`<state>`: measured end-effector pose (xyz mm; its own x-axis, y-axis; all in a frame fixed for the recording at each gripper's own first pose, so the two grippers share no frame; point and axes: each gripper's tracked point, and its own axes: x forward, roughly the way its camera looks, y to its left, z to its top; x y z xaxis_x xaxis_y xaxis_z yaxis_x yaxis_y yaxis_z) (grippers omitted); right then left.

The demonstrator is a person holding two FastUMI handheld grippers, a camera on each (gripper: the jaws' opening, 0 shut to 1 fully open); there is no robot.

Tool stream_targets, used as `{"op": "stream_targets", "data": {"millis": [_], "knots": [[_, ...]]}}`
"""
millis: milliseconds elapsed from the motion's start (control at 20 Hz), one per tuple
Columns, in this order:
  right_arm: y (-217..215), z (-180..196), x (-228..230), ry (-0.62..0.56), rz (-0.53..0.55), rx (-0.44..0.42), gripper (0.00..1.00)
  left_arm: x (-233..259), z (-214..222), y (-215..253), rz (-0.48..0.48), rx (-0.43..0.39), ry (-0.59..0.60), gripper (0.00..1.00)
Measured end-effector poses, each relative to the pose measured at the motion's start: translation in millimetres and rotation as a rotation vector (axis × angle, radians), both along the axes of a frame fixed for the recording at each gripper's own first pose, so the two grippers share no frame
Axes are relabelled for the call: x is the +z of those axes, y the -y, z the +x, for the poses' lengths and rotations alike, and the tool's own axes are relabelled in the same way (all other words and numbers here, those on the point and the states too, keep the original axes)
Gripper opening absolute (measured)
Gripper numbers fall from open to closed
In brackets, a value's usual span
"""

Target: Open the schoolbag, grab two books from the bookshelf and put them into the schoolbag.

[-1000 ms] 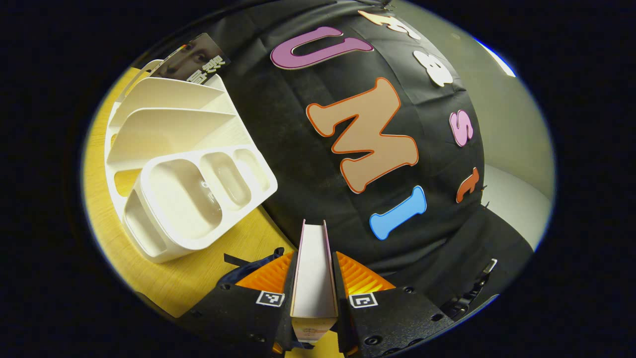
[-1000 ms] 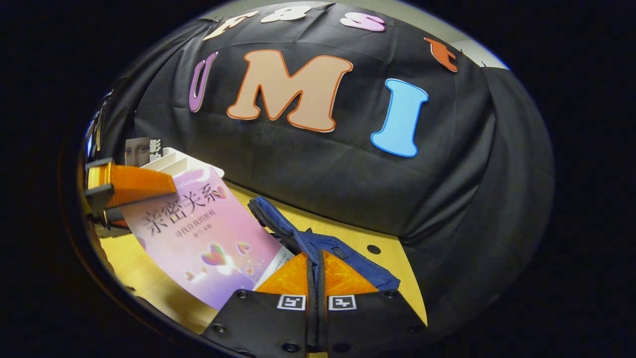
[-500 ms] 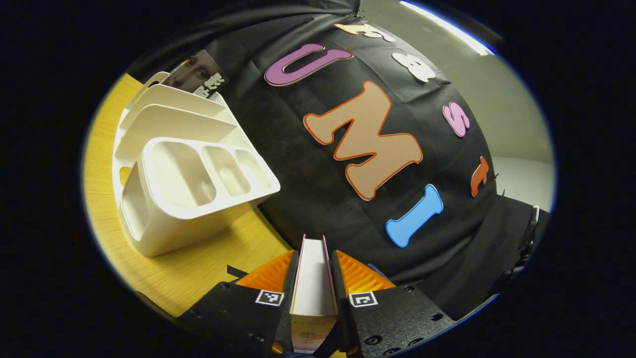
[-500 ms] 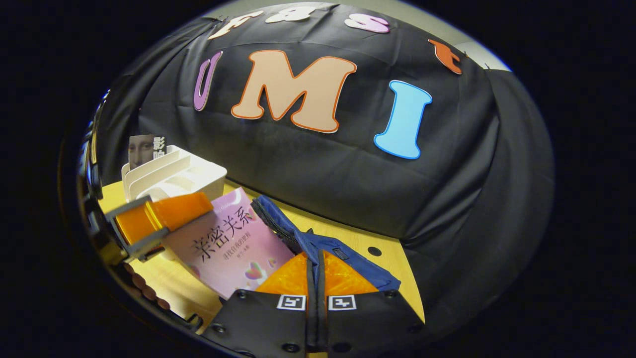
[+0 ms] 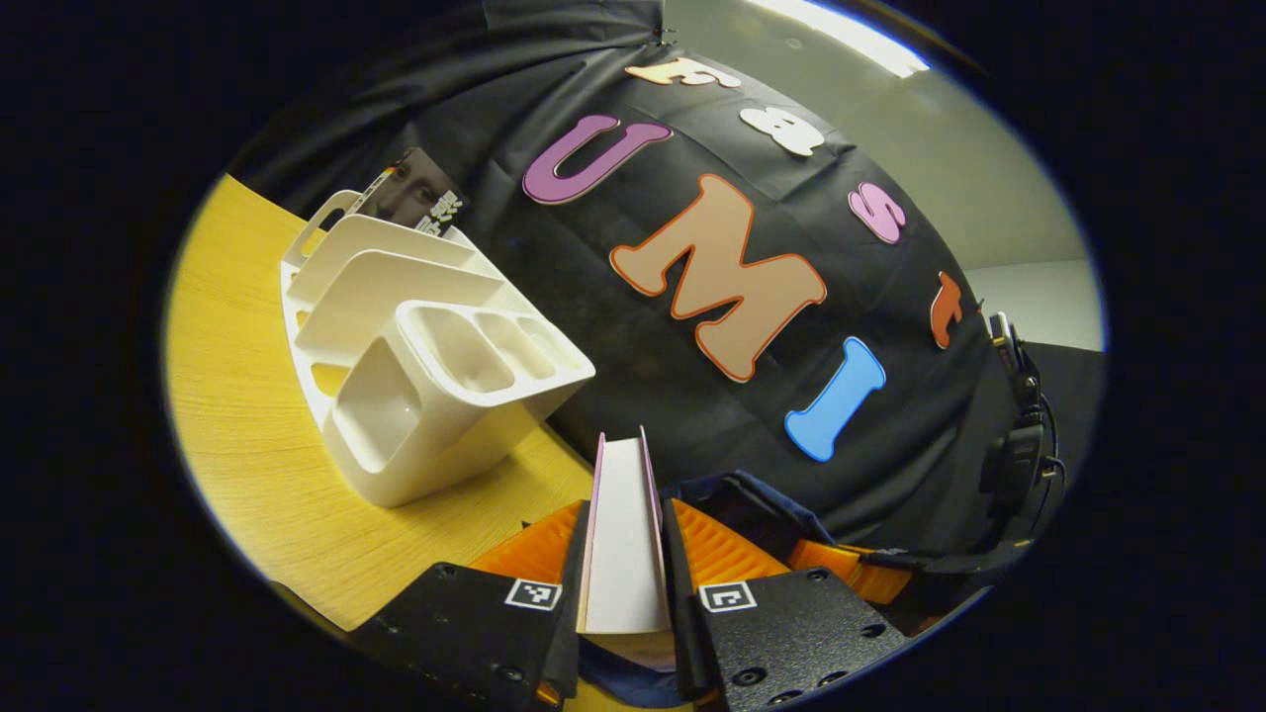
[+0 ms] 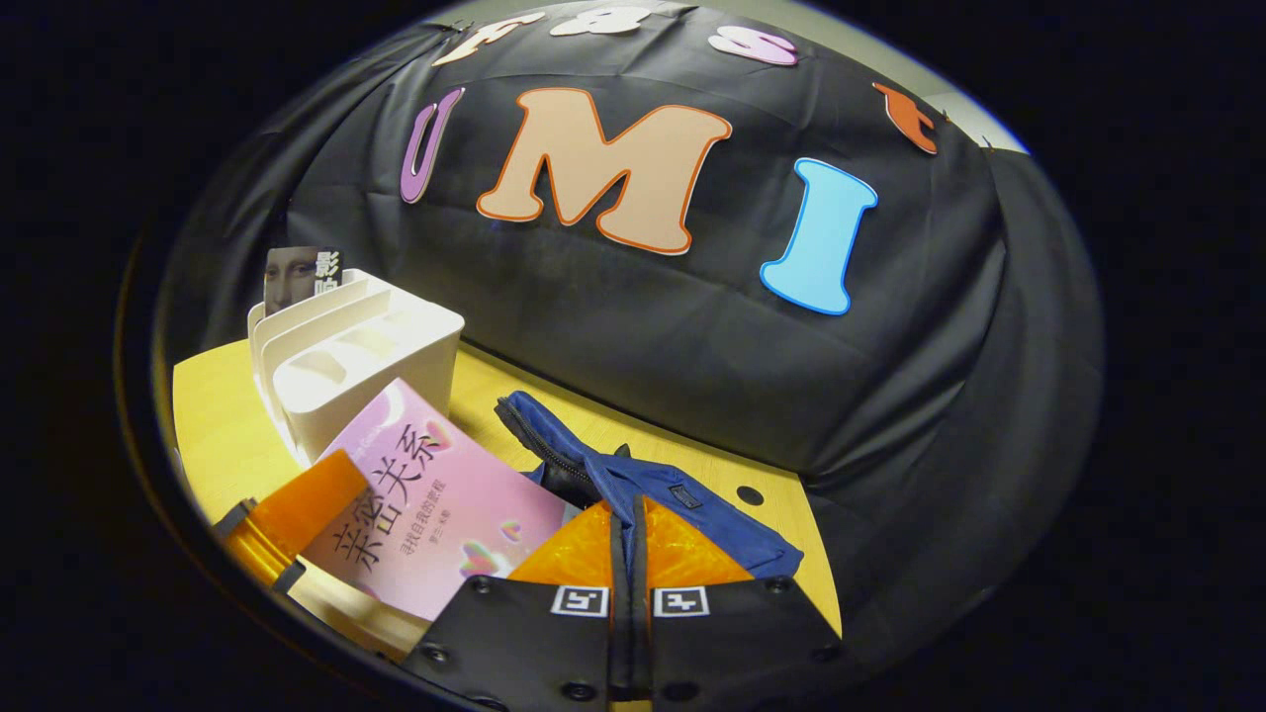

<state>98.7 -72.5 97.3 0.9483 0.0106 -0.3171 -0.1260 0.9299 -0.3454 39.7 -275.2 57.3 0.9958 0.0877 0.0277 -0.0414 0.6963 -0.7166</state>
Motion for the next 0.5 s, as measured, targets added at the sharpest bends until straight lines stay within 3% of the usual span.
{"op": "stream_targets", "data": {"millis": [200, 500], "knots": [[0, -1, -4, -0.009, -0.007, 0.003, 0.03, -15, -19, 8, 0.006, -0.113, -0.058, 0.36], [-4, -3, -8, -0.019, -0.025, 0.007, 0.03, -36, -51, 21, 0.013, -0.441, -0.176, 0.37]]}}
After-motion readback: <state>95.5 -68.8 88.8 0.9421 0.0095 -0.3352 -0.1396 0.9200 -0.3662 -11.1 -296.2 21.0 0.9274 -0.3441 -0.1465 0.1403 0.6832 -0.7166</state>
